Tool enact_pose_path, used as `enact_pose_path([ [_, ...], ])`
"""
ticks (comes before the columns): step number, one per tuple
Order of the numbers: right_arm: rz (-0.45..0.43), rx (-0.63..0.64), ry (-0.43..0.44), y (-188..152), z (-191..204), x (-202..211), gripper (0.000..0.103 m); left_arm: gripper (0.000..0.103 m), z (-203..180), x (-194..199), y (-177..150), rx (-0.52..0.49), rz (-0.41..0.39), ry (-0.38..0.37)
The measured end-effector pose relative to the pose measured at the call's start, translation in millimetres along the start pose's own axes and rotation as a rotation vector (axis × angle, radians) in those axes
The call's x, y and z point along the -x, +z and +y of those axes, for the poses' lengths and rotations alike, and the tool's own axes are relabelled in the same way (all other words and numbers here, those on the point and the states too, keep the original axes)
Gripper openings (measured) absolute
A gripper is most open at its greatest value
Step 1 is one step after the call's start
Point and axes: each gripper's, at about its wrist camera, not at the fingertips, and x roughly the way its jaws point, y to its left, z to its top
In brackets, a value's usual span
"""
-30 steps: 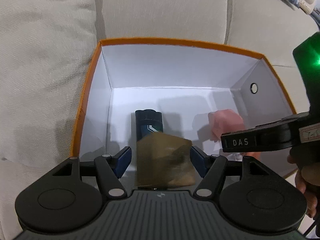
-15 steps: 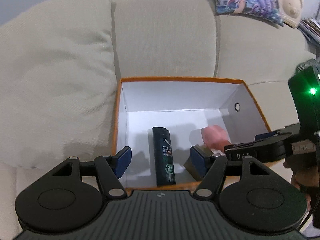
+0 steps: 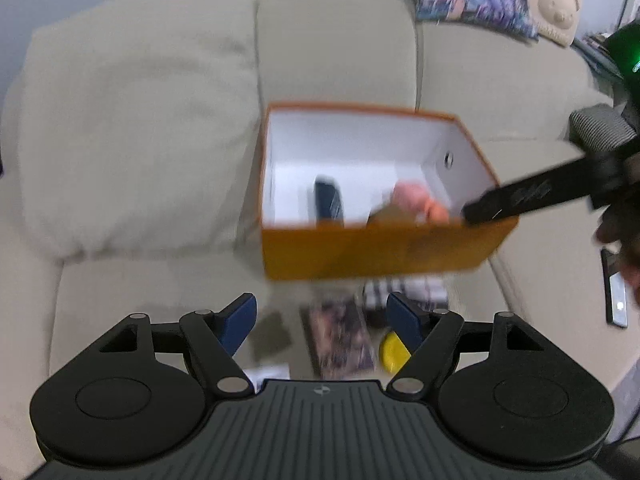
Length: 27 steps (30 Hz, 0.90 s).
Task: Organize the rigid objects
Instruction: 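Withdraw both tools from the shoebox toward the remaining items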
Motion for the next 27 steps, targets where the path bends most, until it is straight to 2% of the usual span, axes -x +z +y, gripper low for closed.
enact_pose_path([
  [9,0.077,0.104,0.055,-65.1,23.3,2.8,0.077,0.087,20.7,-30.2,-59.1,-0.003,0.083,0.076],
  [14,0.123,0.173,0.080,-109.1,36.6,-0.2,0.077,0.079,38.0,-61.8,-77.1,0.019,0.123,0.106],
  [18,0.134,0.184,0.097,-114.8,40.3,-4.7,0.077,0.079,52.0,-77.3,-75.2,0.112,0.148,0.071],
  [21,0.138,0.189,0.111,-115.3,43.9,-7.0,0.078,0.079,56.0,-85.8,-75.4,0.193,0.196,0.029],
  [24,0.154,0.193,0.132,-118.4,49.3,-11.9,0.079,0.079,54.5,-89.6,-80.3,0.207,0.221,0.006],
  [27,0.179,0.217,0.142,-125.6,57.7,-18.1,0.079,0.083,54.0,-88.1,-83.6,0.197,0.205,0.021],
])
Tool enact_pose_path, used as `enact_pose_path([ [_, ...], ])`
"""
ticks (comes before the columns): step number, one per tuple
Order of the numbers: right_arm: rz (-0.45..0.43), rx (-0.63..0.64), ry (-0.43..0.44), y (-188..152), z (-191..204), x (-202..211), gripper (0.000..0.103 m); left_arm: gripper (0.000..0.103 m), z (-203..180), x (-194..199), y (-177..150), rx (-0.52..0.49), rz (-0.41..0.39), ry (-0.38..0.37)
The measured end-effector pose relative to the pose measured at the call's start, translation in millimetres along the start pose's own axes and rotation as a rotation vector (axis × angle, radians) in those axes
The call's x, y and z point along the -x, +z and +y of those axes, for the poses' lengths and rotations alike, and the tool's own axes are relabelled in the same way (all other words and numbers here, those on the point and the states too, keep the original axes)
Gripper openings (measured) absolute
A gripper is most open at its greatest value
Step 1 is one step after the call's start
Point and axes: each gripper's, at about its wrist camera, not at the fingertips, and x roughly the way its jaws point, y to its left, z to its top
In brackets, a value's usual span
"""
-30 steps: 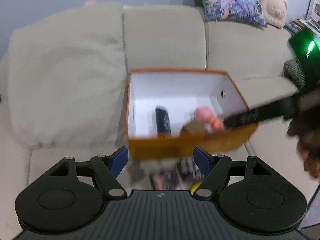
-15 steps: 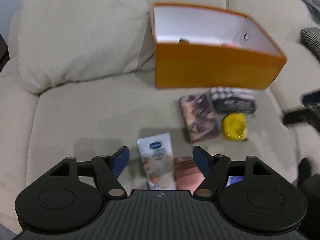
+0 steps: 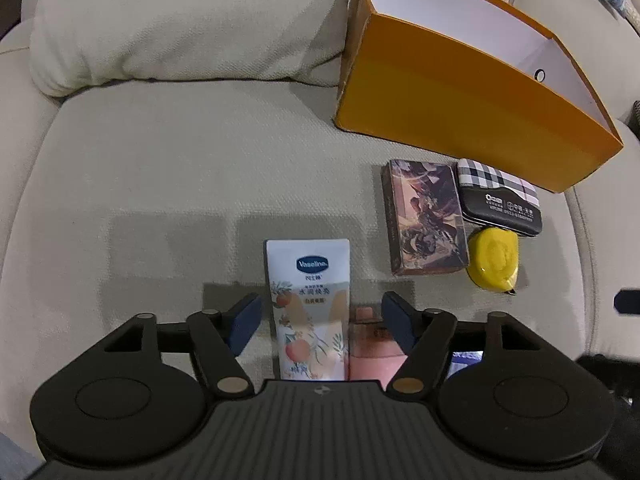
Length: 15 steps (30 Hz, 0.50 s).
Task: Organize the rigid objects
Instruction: 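Withdraw both tools from the shoebox toward the remaining items, then grasp the Vaseline tube with the left tool while the right tool grasps the pink cup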
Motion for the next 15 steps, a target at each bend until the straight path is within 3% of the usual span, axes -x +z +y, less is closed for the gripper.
enact_pose_path([
  [7,0.024,0.036,0.013,-3.7,12.4,-5.5,0.080,0.082,5.1,-17.9,2.0,0.044,0.031,-0.037],
  [11,0.023,0.027,0.024,-4.0,11.6,-5.9,0.080,0.081,4.8,-28.1,2.7,0.044,0.044,0.001],
  [15,0.027,0.034,0.061,-6.9,18.7,-15.0,0.080,0.077,11.6,-34.5,1.4,0.052,0.062,0.089],
])
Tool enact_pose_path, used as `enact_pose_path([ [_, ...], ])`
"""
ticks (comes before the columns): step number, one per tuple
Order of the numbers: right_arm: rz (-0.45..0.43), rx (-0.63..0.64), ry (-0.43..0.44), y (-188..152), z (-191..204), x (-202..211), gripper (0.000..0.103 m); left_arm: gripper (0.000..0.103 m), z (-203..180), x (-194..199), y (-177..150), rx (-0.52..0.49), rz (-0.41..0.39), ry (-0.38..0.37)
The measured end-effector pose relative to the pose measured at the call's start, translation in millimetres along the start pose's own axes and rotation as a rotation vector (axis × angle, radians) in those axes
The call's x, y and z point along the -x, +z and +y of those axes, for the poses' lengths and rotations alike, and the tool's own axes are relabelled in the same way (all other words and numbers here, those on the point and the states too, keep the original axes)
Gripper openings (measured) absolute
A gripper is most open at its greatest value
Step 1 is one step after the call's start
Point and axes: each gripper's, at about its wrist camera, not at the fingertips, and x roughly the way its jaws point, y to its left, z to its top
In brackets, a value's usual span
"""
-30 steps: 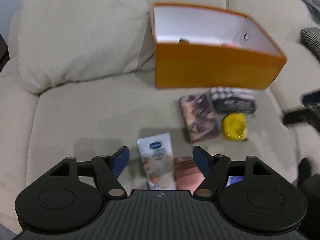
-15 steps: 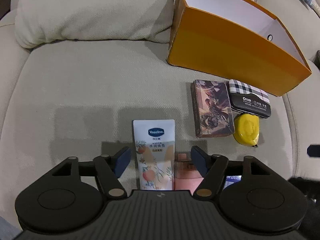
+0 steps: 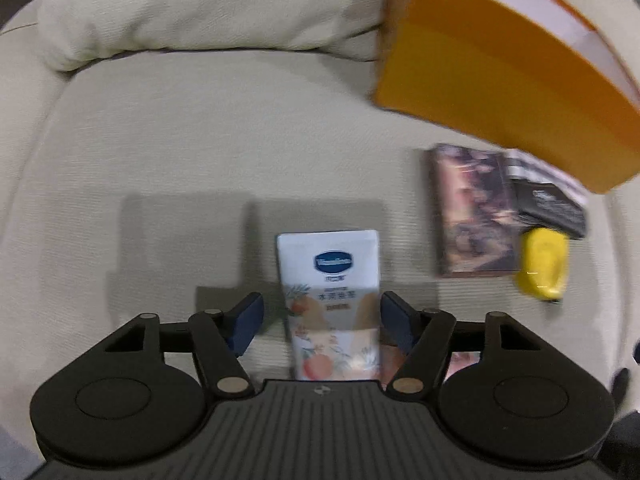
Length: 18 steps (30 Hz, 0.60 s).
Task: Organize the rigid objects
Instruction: 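Grasp the Vaseline tube with the left tool while the right tool grasps the pink cup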
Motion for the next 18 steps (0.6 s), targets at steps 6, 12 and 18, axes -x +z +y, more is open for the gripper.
enact_pose_path([
  [6,-0.034,0.055,0.054,-7.6,35.6,-17.3,0.080,0.075,25.2,-4.7,2.1,0.097,0.053,0.000],
  [12,-0.020,0.069,0.049,-5.5,63.1,-42.0,0.078,0.075,31.0,-2.2,-3.5,0.122,0.089,-0.007],
  [18,-0.004,0.088,0.013,4.9,73.6,-65.9,0.071,0.075,44.5,-2.8,-12.5,0.211,0.156,-0.094],
])
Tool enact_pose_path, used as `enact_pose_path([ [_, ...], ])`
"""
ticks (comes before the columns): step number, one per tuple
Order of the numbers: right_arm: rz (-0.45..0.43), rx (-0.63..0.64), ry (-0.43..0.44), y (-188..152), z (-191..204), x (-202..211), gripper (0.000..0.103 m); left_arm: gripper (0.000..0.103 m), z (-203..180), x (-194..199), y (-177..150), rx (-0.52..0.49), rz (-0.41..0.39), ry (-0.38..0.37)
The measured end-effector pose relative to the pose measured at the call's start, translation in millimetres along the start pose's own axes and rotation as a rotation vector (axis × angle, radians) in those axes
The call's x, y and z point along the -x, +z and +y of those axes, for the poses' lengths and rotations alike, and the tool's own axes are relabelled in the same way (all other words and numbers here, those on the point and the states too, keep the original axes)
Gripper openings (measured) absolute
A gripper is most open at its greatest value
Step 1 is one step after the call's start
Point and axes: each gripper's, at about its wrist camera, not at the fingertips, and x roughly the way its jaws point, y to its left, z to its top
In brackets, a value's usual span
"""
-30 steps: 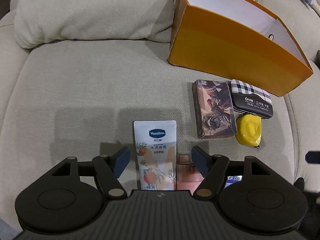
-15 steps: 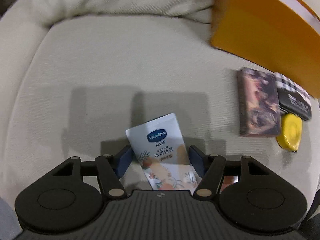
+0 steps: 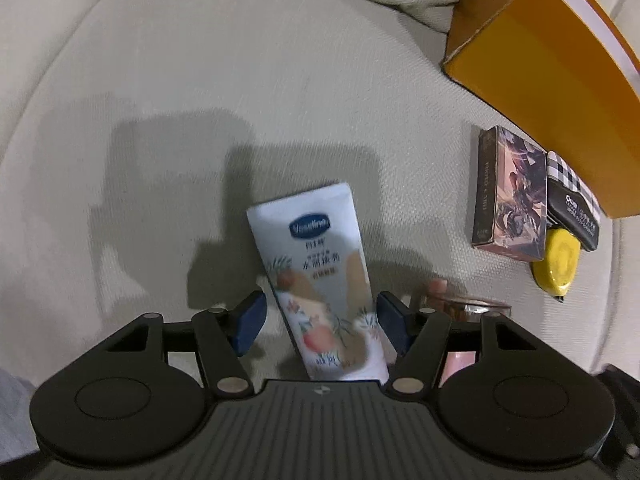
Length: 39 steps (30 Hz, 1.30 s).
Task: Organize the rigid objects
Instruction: 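Grasp the Vaseline tube with the left tool while the right tool grasps the pink cup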
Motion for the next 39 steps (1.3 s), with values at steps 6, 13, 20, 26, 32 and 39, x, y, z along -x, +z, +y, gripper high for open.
enact_pose_path([
  [6,0.022,0.028,-0.031,8.0,2.1,-19.7,0.066,0.070,14.2,-4.1,5.0,0.026,0.008,-0.033],
  [13,0.015,0.107,-0.068,10.2,6.8,-28.9,0.066,0.069,6.1,-5.1,7.8,0.017,0.004,0.036],
  [20,0.010,0.127,-0.066,6.1,2.0,-33.5,0.067,0.071,-9.3,-6.8,-9.3,-0.038,-0.032,0.101],
  [26,0.006,0.154,-0.074,6.8,5.6,-38.9,0.066,0.077,-15.3,-7.9,-15.8,-0.066,-0.048,0.119],
  [32,0.018,0.169,-0.087,5.4,9.8,-49.1,0.065,0.081,-15.3,-6.5,-18.2,-0.072,-0.054,0.116],
  [39,0.020,0.207,-0.103,2.2,14.7,-53.8,0.065,0.088,-16.4,-6.7,-20.0,-0.103,-0.058,0.124],
])
